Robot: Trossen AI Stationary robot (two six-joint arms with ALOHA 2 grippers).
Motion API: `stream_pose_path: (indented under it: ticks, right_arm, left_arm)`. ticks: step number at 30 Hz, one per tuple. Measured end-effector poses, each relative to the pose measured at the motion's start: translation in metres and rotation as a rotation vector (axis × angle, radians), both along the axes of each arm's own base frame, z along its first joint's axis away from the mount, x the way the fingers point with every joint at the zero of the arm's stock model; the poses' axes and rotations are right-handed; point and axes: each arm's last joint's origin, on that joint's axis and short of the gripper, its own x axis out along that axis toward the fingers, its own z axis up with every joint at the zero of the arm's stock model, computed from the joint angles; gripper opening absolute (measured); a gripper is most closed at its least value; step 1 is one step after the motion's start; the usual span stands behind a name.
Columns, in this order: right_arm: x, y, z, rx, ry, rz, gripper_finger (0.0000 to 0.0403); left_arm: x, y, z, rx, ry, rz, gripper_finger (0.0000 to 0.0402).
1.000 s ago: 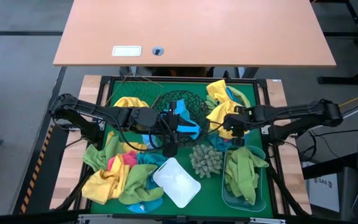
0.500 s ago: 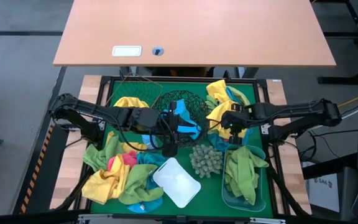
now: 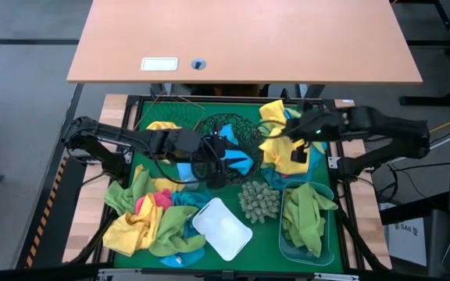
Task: Sort microfiber towel by color & place in baskets
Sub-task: Put the yellow microfiber cloth into the rectangular wire basket
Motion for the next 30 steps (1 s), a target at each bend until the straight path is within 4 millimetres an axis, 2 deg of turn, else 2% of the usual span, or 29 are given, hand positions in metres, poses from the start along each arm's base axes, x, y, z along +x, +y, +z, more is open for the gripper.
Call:
stream_pose_path:
  ticks: [5, 10, 16, 23, 30]
  right_arm:
    - [-0.01, 0.0, 0.036, -0.02, -0.123, 0.023, 0.0002]
    - [-0.019, -0.001, 0.061, -0.042, -0.221, 0.042, 0.0001]
    - [-0.019, -0.001, 0.084, -0.073, -0.38, 0.065, 0.0001]
    - [-0.013, 0.0, 0.085, -0.071, -0.409, 0.075, 0.0001]
    - [0.0, 0.003, 0.083, -0.016, -0.418, 0.152, 0.0001]
  left_arm:
    - [0.001, 0.01, 0.0, 0.032, 0.006, 0.021, 0.0119]
    - [0.006, 0.023, -0.004, 0.032, 0.011, 0.061, 0.0153]
    - [0.027, 0.043, -0.028, 0.038, 0.068, 0.117, 0.0195]
    - [0.053, 0.061, -0.049, 0.034, 0.016, 0.163, 0.0214]
    - [0.068, 0.077, -0.054, 0.029, -0.102, 0.206, 0.0217]
